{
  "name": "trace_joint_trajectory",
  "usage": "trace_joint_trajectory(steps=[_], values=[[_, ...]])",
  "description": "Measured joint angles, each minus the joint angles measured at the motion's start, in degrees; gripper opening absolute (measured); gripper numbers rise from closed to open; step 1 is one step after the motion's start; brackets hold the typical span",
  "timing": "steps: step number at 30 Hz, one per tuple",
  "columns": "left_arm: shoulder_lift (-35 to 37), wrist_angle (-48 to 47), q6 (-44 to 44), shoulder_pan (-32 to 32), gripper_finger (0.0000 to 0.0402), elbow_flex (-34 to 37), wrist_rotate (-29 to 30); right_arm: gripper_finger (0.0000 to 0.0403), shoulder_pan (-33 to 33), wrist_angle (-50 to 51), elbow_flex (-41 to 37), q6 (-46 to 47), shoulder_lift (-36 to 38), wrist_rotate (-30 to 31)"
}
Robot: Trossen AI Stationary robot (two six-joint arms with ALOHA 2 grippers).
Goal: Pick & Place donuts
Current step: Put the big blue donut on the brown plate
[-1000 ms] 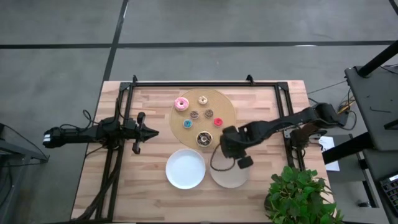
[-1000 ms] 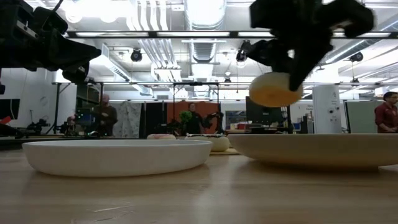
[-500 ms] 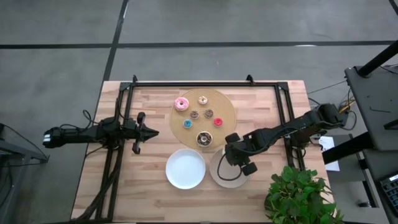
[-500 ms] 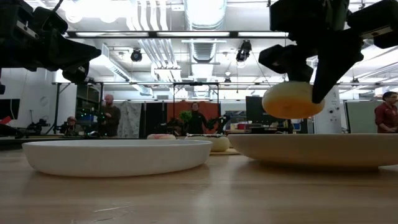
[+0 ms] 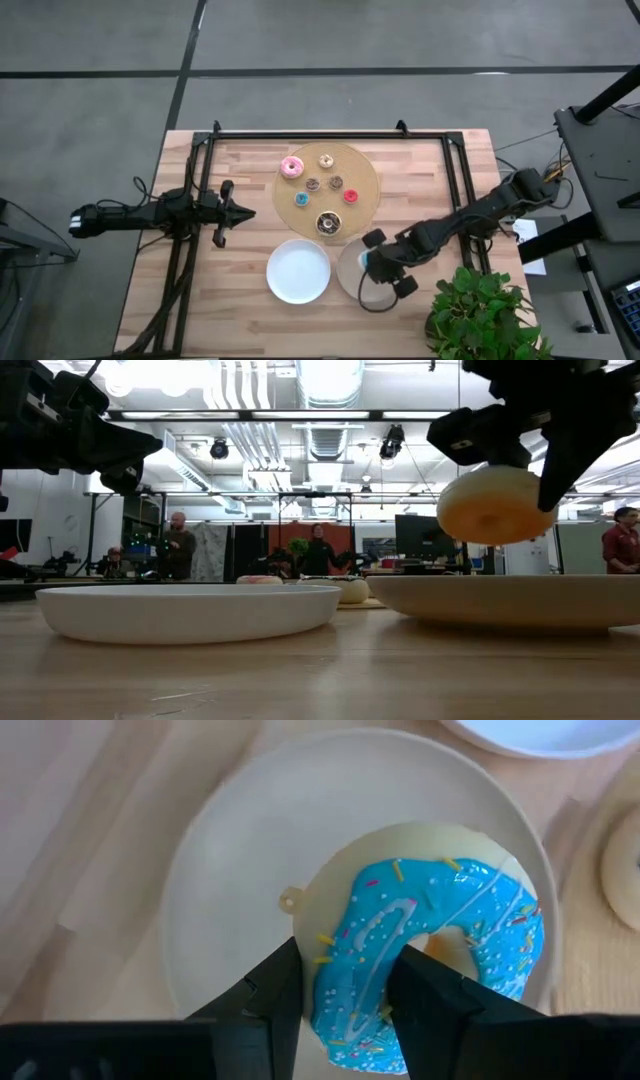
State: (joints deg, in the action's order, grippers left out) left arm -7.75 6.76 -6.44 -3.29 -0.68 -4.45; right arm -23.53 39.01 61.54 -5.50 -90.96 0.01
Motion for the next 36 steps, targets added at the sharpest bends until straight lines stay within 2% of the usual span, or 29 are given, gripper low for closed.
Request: trace_joint_trajectory(steps=[13,23,36], values=[[-0.3,-0.4,0.0,0.0,0.0000,0.0,0.0,0.0123,-4.3,-2.0,3.6,0.6,-5.7,-0.1],[-0.5,-0.4,0.0,0.0,0.0000,0.0,0.0,0.0123,-7.0,-3.6,3.3,2.6,-6.6,-0.2],[-0.5,-0.4,0.0,0.0,0.0000,0.0,0.0,0.0123,-7.0,-3.7,0.9,4.0,-6.8,-0.2]])
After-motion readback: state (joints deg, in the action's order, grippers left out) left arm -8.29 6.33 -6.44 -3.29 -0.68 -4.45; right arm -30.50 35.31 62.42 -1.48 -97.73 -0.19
